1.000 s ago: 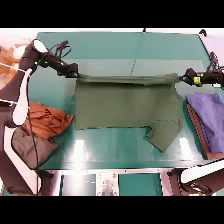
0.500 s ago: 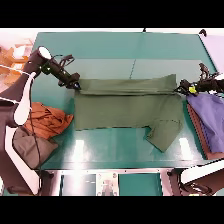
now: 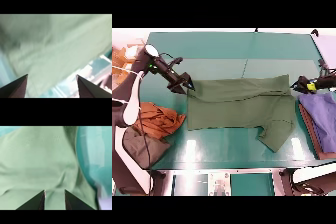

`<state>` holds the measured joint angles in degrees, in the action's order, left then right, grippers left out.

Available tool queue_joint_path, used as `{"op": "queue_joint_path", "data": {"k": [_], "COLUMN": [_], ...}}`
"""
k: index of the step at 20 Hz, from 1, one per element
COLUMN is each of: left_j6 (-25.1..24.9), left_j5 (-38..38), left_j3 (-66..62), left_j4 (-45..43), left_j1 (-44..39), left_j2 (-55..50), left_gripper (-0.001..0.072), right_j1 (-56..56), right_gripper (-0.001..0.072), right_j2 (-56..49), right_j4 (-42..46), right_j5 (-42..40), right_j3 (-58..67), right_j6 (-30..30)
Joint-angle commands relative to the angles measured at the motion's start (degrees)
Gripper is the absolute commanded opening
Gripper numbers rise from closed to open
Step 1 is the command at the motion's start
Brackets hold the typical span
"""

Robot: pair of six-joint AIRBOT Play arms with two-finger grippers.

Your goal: Fold the shirts.

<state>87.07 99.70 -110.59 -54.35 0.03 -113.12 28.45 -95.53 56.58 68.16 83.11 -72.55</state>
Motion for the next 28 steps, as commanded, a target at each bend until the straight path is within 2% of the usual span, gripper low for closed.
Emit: {"op": "queue_joint_path", "data": {"k": [1,4,7,9,13,16,20,22,24,25,26,27,28], "left_j6": [2.9,2.4,1.0,1.0,0.5,-0.5,1.7,4.3,4.4,4.4,3.4,1.9,0.9], "left_j5": [5.6,1.6,-9.6,-19.6,-39.2,-52.1,-72.6,-76.8,-75.8,-75.1,-75.3,-75.0,-73.7], "left_j3": [2.3,15.1,36.5,52.2,75.9,84.9,87.8,87.8,87.8,87.8,87.5,86.6,85.6], "left_j4": [-2.5,-6.9,-6.7,-6.1,5.8,13.2,20.5,22.2,25.0,25.5,25.3,25.0,24.7], "left_j1": [1.7,1.6,1.6,1.6,1.4,-4.7,-15.6,-18.9,-20.2,-20.3,-20.3,-19.8,-18.7], "left_j2": [4.5,14.0,27.8,38.0,51.3,52.0,51.9,50.2,46.9,46.5,46.6,46.6,46.6], "left_gripper": [0.0681,0.0681,0.068,0.0681,0.0681,0.0681,0.068,0.068,0.0679,0.0529,0.0218,0.003,0.0026], "right_j1": [3.5,7.6,13.5,17.3,19.8,18.5,18.4,18.4,18.4,18.4,18.4,18.4,18.5], "right_gripper": [0.0291,0.0282,0.0282,0.0287,0.0294,0.0293,0.0293,0.0293,0.0295,0.03,0.0344,0.0366,0.0366], "right_j2": [7.1,17.9,28.7,34.4,39.4,39.3,39.3,39.3,39.3,39.3,39.3,39.3,39.3], "right_j4": [0.9,1.6,1.5,1.5,-0.7,-2.5,-2.6,-2.8,-3.5,-3.4,-3.4,-3.4,-3.4], "right_j5": [6.2,5.5,2.3,0.2,-4.1,-5.2,-6.1,-6.7,-6.9,-6.8,-6.8,-6.7,-6.2], "right_j3": [-3.0,-17.0,-33.0,-41.6,-51.6,-54.3,-54.9,-54.9,-54.9,-54.9,-54.9,-54.9,-54.9], "right_j6": [-1.8,-2.0,-2.1,-2.5,-3.9,-3.9,-3.7,-3.7,-3.7,-3.7,-3.8,-3.8,-4.0]}}
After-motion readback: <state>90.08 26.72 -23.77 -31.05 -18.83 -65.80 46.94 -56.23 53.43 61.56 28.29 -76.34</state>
